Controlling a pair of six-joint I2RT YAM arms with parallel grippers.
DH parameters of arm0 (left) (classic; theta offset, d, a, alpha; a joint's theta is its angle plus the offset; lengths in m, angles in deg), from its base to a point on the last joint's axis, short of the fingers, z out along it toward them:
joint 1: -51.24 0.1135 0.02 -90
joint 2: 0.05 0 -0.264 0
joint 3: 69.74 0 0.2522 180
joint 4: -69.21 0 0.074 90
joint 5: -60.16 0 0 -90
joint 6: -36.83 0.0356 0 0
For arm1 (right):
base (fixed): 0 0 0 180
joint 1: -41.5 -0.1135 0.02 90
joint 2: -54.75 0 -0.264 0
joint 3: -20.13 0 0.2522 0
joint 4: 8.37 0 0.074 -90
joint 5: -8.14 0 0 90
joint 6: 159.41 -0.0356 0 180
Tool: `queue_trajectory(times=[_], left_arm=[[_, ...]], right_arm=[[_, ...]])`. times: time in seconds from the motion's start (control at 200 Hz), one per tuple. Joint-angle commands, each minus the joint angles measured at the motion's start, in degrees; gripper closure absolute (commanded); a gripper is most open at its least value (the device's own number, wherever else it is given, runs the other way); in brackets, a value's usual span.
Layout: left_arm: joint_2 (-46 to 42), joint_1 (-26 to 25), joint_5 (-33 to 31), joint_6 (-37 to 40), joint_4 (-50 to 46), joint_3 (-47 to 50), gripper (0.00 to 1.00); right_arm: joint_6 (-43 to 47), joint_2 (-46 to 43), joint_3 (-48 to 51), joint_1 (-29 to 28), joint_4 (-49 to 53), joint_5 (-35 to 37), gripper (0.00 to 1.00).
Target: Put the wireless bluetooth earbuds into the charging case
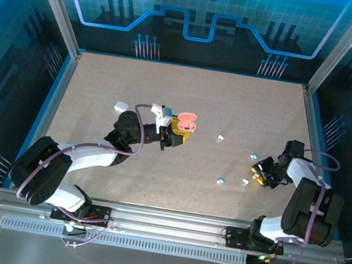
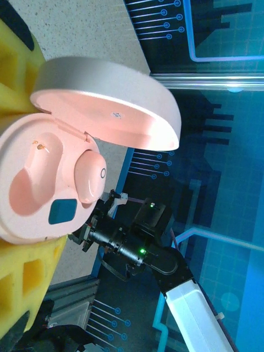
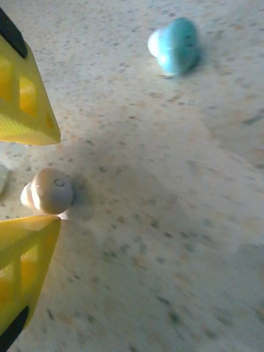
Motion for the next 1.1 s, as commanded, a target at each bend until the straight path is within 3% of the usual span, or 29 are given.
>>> queue_trajectory(times=[0.0,0.12,0.22,0.535,1.091], left_arm=[[-1.21,0.32,0.27,-0.79,2.54,0.21,0.61],[-1.12,0.37,0.37,-0.91,2.54,0.21,0.61],[-1.18,0.34,0.37,-1.04,2.47,0.12,0.61],[-0.95,0.32,0.45,-1.17,2.19,-0.32,0.61],[-0.47,0.37,0.1,-0.88,1.83,-0.56,0.61]], right_arm=[[-3.0,-3.73,1.15,-0.95,3.39,-0.36,0.59],[-1.54,-7.08,-0.04,-0.99,6.5,7.82,0.57],[0.53,-6.83,-1.61,-1.29,7.05,10.17,0.58],[-0.38,0.73,-2.6,-2.99,2.69,2.1,0.57],[3.72,6.43,-8.34,-4.95,3.52,5.21,0.6]])
